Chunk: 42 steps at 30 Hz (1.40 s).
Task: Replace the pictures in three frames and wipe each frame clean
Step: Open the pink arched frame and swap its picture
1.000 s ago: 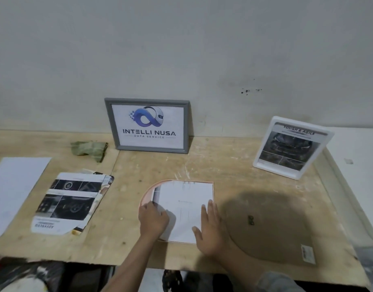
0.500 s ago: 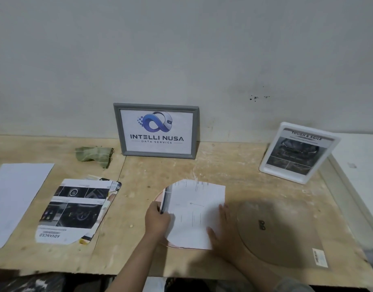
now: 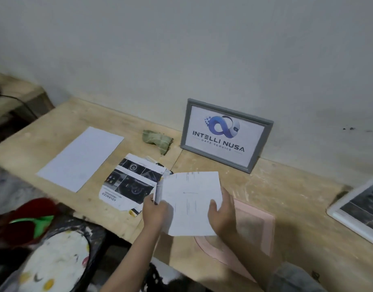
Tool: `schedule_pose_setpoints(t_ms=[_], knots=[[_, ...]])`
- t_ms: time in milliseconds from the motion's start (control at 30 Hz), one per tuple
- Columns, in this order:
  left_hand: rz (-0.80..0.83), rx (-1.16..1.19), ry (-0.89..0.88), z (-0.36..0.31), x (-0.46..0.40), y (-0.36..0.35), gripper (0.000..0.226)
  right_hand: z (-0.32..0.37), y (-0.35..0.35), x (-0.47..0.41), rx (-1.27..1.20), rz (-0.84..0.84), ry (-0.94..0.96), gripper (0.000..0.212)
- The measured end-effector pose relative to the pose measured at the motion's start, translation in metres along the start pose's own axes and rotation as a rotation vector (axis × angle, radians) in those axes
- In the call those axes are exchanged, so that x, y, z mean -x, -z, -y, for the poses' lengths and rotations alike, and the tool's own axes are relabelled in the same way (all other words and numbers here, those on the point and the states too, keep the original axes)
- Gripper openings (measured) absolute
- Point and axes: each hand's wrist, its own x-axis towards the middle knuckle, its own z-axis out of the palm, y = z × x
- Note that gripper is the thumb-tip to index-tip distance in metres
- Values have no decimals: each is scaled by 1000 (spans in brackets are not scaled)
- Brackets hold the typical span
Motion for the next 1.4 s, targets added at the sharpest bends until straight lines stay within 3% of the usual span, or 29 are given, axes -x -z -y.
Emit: schedule_pose_setpoints(t_ms=[200, 433, 600, 767, 967, 1167, 1267, 1400], knots=[[-206, 21, 20, -6, -79, 93, 38, 85, -108, -31, 112, 328, 55, 57], [-350, -58, 102, -20, -168, 190, 31, 182, -244, -62, 243, 632, 103, 57], [-362, -165, 193, -29, -221, 235, 67, 239, -333, -83, 421, 782, 141, 64], [-339, -164, 178, -35, -250, 249, 75, 266, -388, -102, 515, 840, 228, 63], [-266, -108, 164, -31, -265, 254, 90, 274, -420, -118, 576, 861, 339, 61], [-311, -171, 190, -22, -253, 247, 64, 249, -405, -126, 659, 831, 371, 53], [-308, -129, 202, -19, -233, 233, 57, 224, -377, -124, 673, 807, 398, 32], [-276, -129, 154, -14, -200, 213, 54, 189, -332, -119, 757, 761, 452, 44]])
